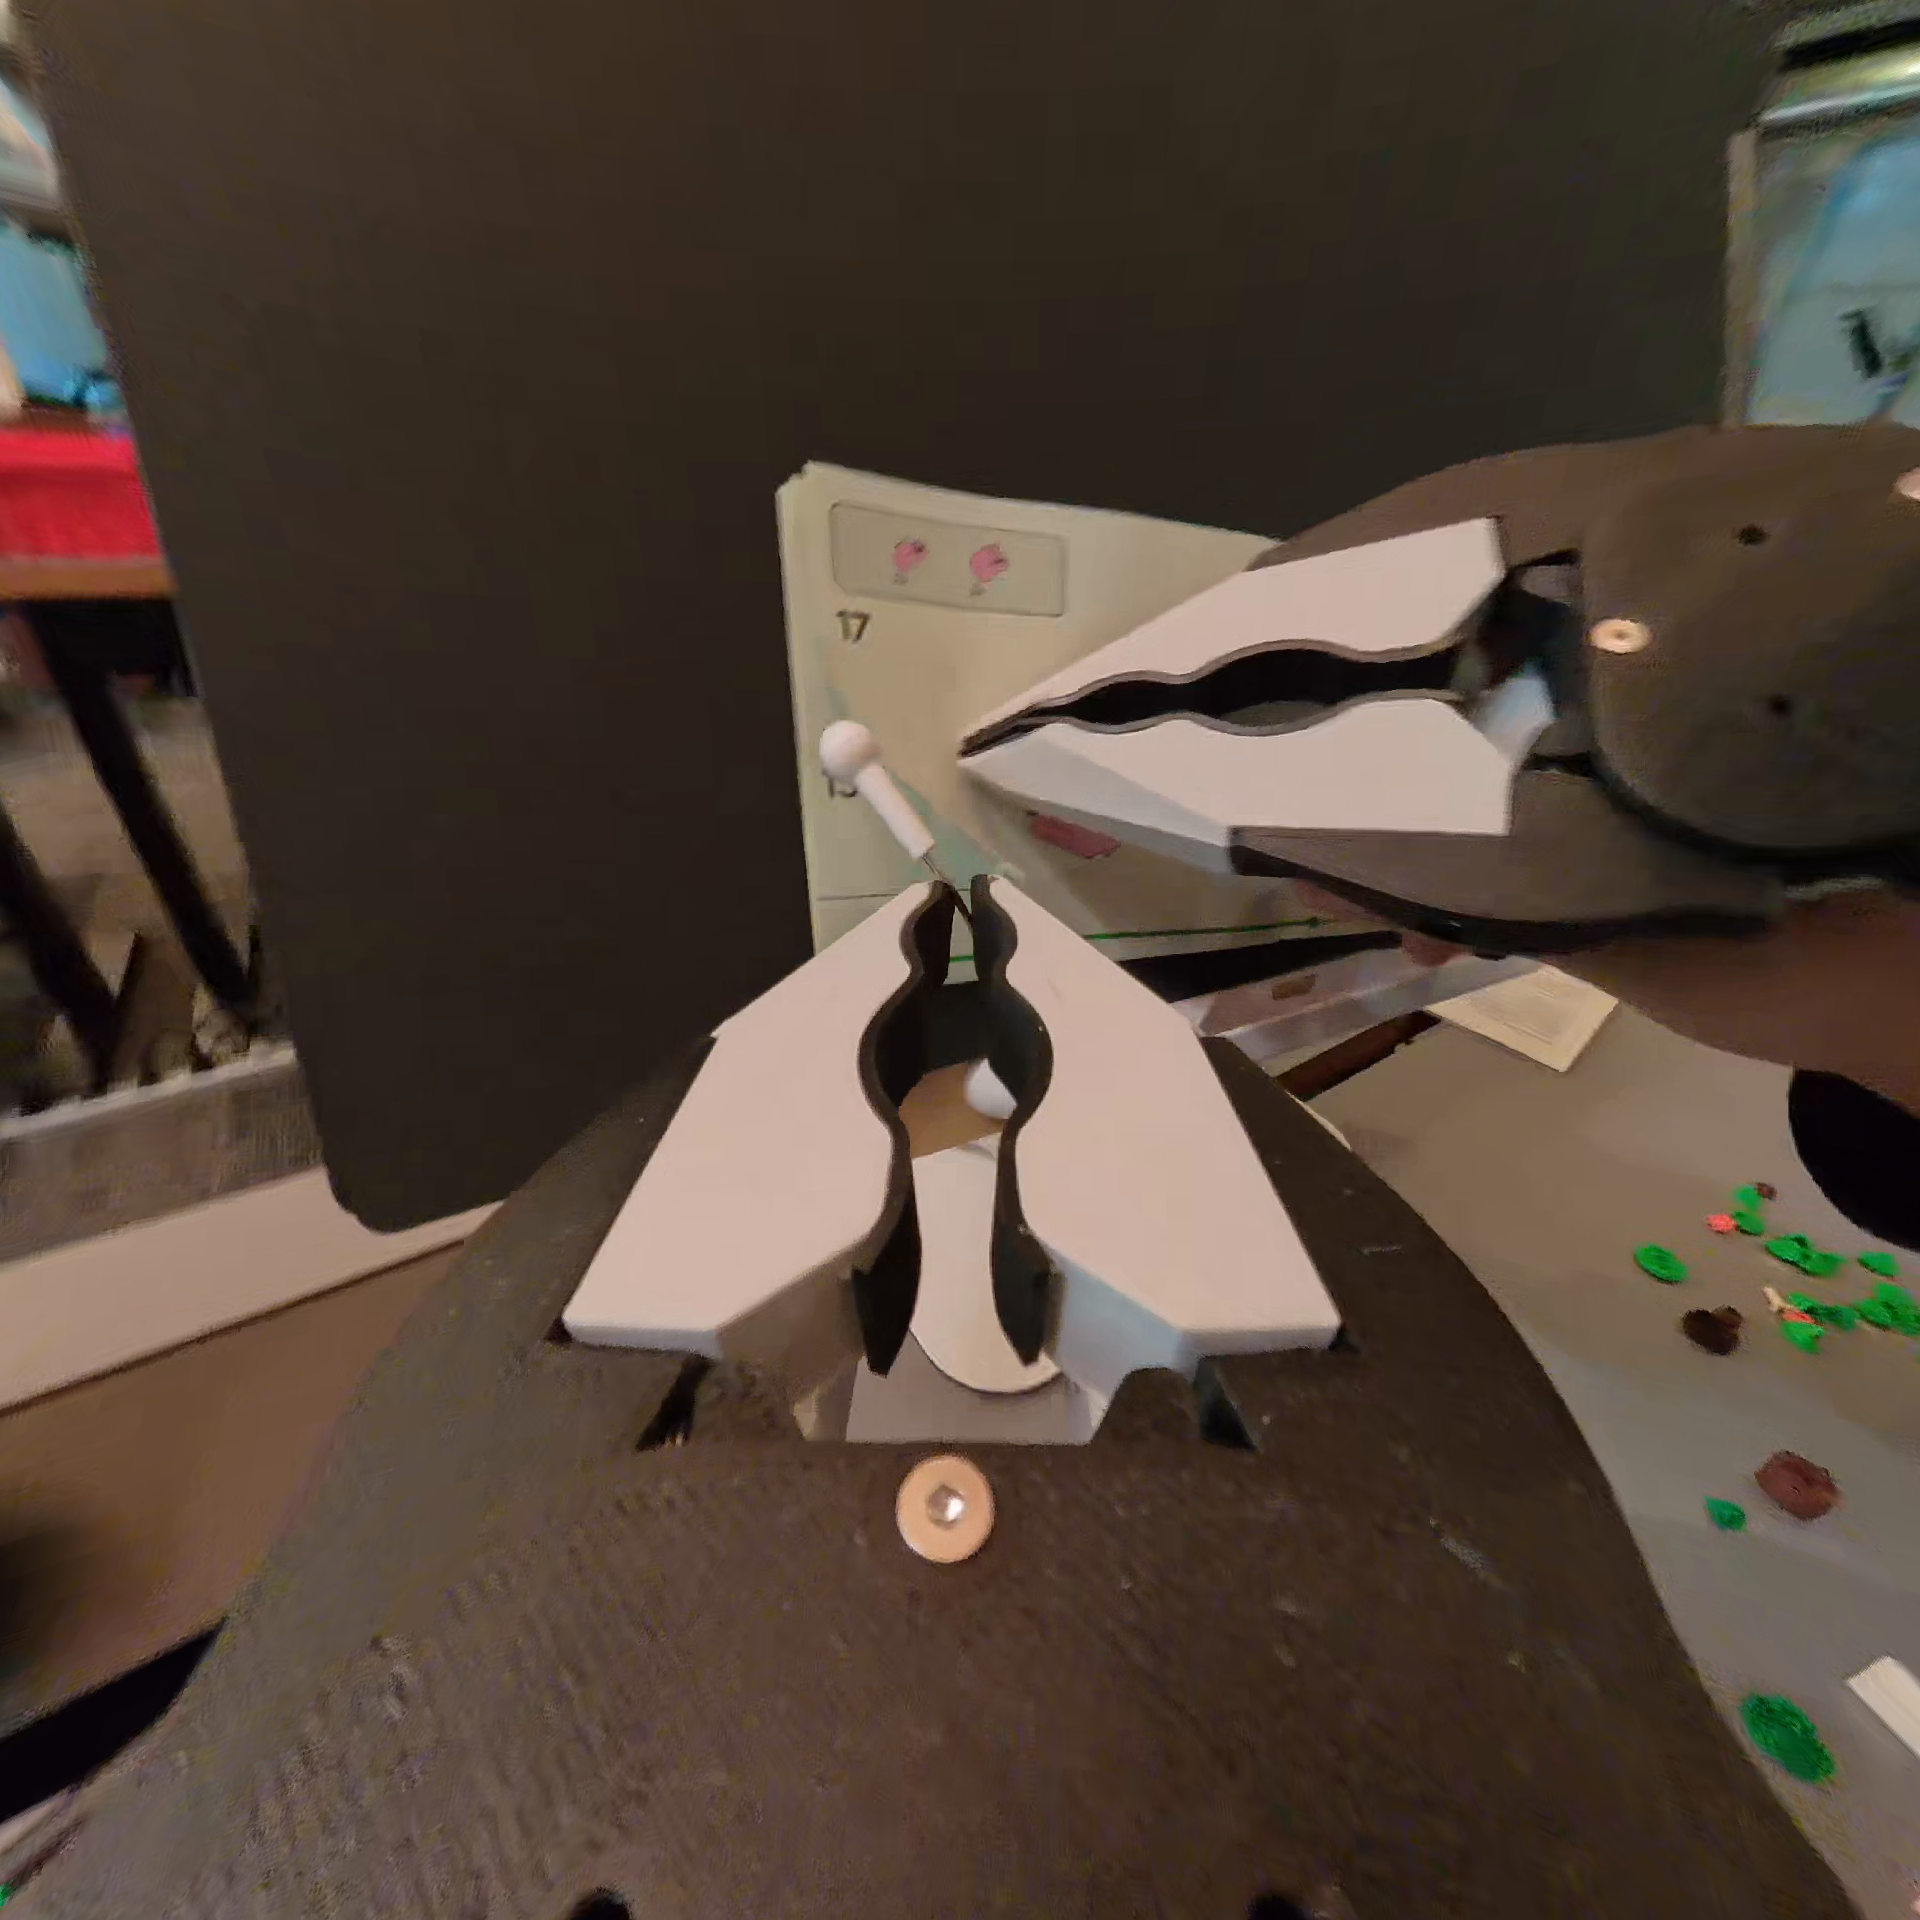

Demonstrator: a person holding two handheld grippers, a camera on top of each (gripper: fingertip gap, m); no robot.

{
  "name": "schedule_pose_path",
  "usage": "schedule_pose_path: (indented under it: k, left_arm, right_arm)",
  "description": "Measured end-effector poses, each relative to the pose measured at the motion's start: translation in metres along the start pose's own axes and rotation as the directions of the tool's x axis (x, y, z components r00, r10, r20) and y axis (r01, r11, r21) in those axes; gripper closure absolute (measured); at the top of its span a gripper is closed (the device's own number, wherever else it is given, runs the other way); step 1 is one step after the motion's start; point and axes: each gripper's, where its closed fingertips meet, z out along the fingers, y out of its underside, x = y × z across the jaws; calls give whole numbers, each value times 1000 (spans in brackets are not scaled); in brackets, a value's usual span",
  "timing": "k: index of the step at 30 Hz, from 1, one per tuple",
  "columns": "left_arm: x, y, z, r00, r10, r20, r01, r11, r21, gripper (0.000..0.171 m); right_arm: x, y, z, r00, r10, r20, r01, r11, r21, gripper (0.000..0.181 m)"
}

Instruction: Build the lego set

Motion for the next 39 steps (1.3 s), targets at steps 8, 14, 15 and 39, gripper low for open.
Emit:
schedule_pose_path:
  k: [8,14,15,39]
  left_arm:
    - [14,-2,-3,990,135,-42,-132,989,71,171]
    - [18,-1,-5,982,183,-46,-179,981,79,171]
    - [18,-1,-5,981,186,-48,-182,980,78,171]
    - [37,3,6,964,248,-97,-249,969,6,171]
  right_arm:
    - [-11,0,-3,998,-39,44,39,999,-1,181]
    - [-11,-1,-4,999,-31,43,31,1000,7,181]
    - [-13,-1,-4,998,-41,52,40,999,16,181]
    - [24,31,-49,993,102,60,-106,993,57,181]
